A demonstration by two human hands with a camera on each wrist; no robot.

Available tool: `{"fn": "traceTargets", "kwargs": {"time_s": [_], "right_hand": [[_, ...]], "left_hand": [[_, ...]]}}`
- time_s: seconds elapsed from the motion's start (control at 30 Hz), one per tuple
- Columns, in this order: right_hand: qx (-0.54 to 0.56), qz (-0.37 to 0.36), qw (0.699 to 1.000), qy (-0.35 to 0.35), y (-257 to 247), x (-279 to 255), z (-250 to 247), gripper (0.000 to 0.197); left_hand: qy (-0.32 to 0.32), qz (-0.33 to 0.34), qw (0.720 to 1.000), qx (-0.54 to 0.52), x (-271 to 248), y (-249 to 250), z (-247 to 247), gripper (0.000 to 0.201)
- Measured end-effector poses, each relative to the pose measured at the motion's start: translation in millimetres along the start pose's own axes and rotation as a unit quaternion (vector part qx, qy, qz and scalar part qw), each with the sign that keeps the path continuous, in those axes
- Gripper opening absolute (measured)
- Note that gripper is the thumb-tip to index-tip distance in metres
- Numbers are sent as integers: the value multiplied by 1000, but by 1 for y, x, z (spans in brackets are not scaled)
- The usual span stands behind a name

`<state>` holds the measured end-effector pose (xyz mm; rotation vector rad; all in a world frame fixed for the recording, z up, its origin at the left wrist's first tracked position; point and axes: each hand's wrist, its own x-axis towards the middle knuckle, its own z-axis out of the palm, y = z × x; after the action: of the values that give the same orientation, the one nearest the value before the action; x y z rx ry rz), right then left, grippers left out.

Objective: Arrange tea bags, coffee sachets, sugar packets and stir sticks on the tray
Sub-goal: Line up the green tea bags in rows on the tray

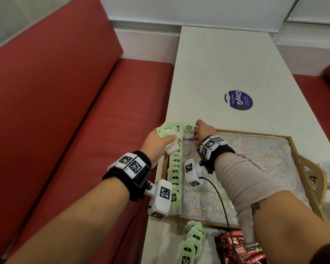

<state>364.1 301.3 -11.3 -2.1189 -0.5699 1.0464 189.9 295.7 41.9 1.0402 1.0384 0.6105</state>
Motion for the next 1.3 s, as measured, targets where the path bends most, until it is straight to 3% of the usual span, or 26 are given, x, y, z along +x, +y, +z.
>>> {"fn": "traceTargets", "kwargs": {"time_s": [0.2,0.27,0.37,0.43,0.53,0.63,0.73,0.83,0.9,1.03,1.17,1.3], "right_hand": [[-97,9,995,-22,-6,-11,-4,30],[-170,-10,985,-22,-6,-13,-6,28],[-114,-35,993,23,-5,-7,-6,32],[-200,-66,978,1,-7,-8,-6,31],[-137,-50,989,10,-9,-11,-7,9],[-73,-84,990,84,-5,-17,-10,12],[-9,-147,989,10,-7,-39,-15,18],[64,-168,976,-127,-10,-64,-21,29],[92,-176,966,-163,-10,-72,-23,27],[112,-181,968,-135,-4,-68,-22,15],[106,-171,975,-91,2,-58,-22,22],[51,-116,992,-16,11,-35,-26,26]], "left_hand": [[-2,2,1000,4,-2,-3,2,28],[1,3,1000,4,-2,-2,2,28],[1,6,1000,2,-1,-1,3,26],[-2,7,1000,1,-2,-1,3,25],[-5,5,1000,4,-1,-1,4,24],[-13,3,1000,3,0,0,6,22],[-14,-5,1000,-3,1,1,9,25],[-17,-7,1000,-5,1,1,11,29],[-17,-4,1000,0,1,2,12,30],[-9,-2,1000,-4,4,3,12,28],[11,4,1000,9,7,0,11,25],[36,0,999,-3,11,-3,7,22]]}}
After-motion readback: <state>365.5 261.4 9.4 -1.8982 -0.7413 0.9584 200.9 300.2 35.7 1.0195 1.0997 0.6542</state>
